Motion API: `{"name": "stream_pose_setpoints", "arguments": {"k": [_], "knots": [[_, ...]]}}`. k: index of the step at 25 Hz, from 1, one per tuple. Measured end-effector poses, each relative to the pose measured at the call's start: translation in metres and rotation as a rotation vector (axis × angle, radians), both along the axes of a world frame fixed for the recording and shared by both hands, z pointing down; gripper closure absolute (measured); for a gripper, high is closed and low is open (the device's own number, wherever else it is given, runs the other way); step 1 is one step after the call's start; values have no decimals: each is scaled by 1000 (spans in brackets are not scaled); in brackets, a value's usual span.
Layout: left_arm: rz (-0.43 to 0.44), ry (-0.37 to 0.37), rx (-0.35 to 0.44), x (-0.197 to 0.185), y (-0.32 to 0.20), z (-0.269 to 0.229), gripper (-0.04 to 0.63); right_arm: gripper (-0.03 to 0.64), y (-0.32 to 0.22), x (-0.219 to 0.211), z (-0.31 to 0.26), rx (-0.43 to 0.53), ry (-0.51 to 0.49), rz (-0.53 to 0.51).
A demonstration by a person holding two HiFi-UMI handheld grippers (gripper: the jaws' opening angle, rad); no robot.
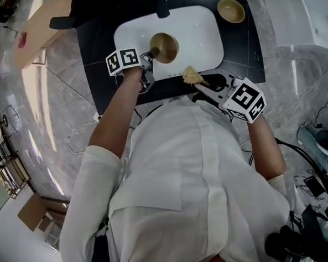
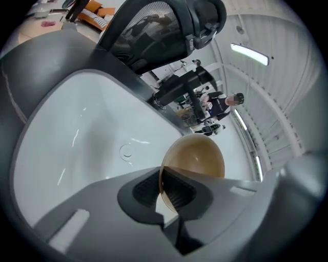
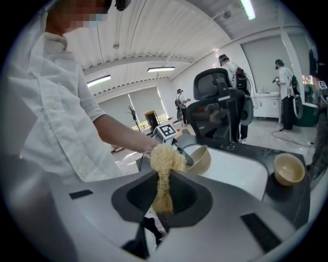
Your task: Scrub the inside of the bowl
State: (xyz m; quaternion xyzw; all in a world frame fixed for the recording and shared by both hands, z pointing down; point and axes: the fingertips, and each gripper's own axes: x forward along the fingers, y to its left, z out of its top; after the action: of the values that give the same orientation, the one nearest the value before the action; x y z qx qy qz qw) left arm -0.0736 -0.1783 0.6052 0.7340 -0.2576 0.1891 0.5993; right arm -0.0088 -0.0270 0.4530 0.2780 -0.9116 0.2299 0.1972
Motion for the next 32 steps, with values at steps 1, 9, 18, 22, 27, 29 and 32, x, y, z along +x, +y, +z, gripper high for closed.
{"name": "stream_pose_setpoints", "arguments": {"k": [1,9,18,22,27,29,32], "knots": [[-9,-33,-4,4,-2,9,584,566,-2,8,0,-1,-1,12],[-126,-221,-45,34,-31,75,583,566,-9,77,15,-65,4,47],[-159,-408,-81,41,-51,135,583,566,1,123,37,-149,6,37],[-171,-425,-93,49,-61,144,583,566,1,135,44,-179,10,23],[-190,-471,-112,51,-58,159,581,566,1,141,49,-197,-1,-2],[-193,-479,-98,51,-59,162,581,566,0,141,50,-198,-2,-15],[-178,-460,-72,54,-62,159,577,566,-2,142,54,-199,1,-30]]}}
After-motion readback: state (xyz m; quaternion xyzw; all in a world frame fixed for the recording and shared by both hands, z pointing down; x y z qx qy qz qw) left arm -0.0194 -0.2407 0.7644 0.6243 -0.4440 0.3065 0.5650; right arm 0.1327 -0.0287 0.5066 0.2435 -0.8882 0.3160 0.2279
